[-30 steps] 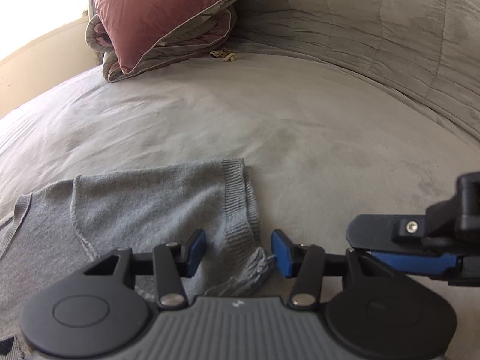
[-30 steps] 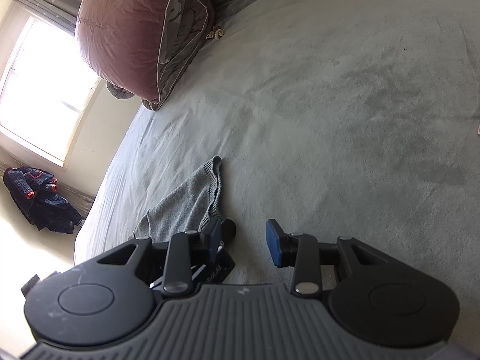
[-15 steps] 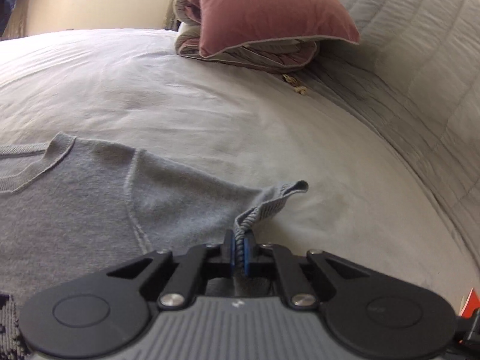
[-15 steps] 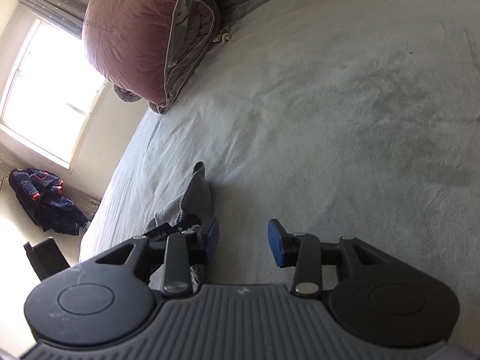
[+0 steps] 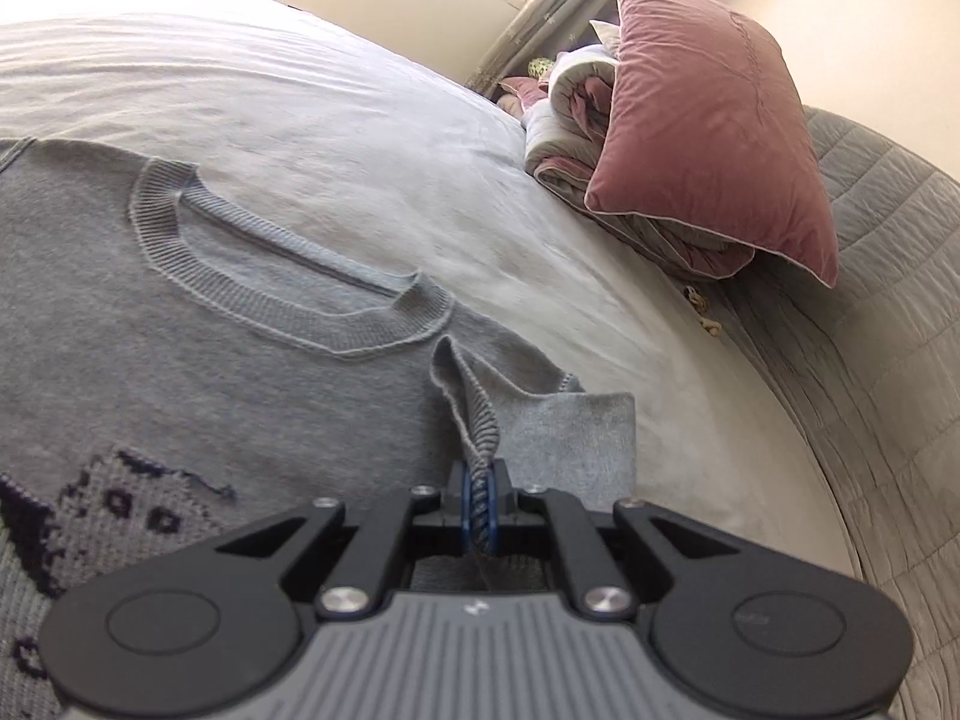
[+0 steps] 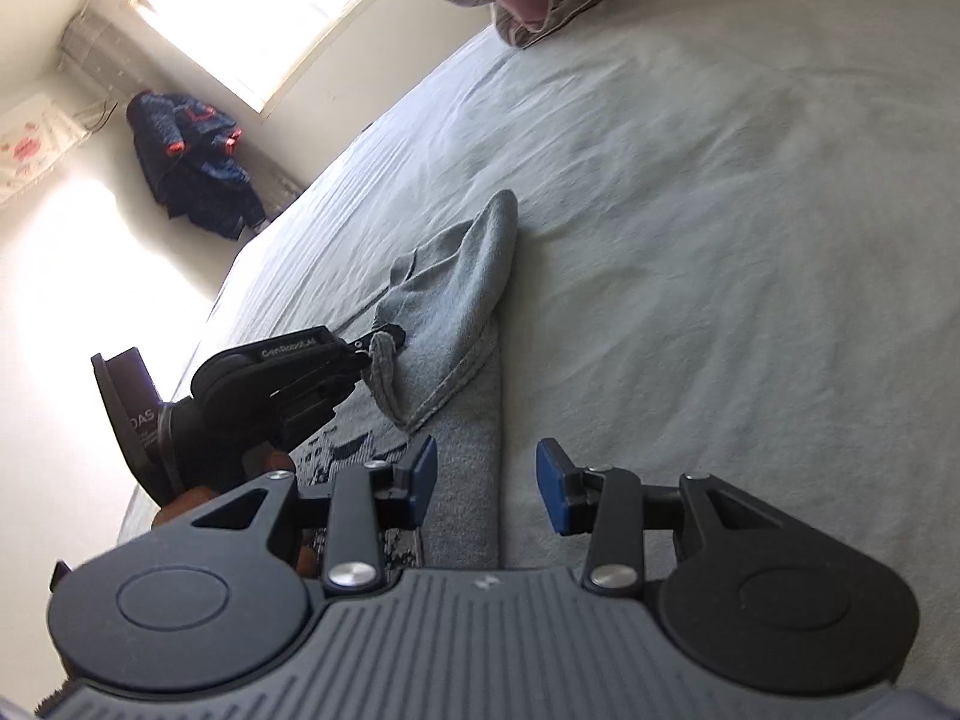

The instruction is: Fold clothes

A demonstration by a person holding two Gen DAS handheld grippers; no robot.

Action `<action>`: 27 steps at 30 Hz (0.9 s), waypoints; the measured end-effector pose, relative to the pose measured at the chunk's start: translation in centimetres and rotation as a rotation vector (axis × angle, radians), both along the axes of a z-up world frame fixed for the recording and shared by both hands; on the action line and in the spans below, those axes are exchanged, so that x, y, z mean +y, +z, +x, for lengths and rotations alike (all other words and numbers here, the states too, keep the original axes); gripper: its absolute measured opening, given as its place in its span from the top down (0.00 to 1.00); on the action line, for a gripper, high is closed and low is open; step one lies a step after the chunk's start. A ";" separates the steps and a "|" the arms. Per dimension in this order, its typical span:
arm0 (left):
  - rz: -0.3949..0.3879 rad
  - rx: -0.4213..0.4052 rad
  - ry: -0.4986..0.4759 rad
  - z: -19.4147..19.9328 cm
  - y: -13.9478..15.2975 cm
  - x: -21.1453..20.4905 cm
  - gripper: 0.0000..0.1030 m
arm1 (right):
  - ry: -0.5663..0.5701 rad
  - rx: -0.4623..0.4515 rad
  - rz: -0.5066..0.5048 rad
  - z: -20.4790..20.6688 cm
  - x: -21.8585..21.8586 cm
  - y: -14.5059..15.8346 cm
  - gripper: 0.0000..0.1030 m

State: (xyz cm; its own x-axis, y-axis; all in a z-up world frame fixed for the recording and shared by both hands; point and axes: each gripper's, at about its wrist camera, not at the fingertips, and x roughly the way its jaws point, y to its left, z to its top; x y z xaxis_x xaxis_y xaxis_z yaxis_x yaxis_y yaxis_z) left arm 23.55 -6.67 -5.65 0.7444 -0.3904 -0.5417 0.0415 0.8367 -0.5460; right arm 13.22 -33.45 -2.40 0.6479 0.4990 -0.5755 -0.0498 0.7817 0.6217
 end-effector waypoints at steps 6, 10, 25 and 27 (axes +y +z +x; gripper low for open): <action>-0.106 0.031 0.006 1.1 -1.5 2.6 0.81 | 0.104 -0.019 -0.094 0.2 3.4 -0.5 0.60; -0.107 0.044 0.019 2.8 -1.7 2.5 0.76 | 0.137 -0.014 -0.144 0.3 4.7 -1.1 0.60; 0.159 -0.122 0.103 3.2 0.8 1.8 0.99 | 0.182 -0.098 -0.173 0.3 5.7 -0.9 0.60; 0.174 -0.113 0.119 3.6 0.6 2.2 0.99 | 0.199 -0.107 -0.177 0.3 6.1 -0.8 0.60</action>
State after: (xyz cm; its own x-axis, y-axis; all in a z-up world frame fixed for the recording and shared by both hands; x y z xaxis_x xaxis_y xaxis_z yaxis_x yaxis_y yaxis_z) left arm 27.15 -4.45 -5.05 0.8394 -0.2041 -0.5038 -0.0108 0.9204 -0.3908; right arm 13.50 -27.38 -3.21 0.6088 0.5204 -0.5988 -0.2710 0.8458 0.4595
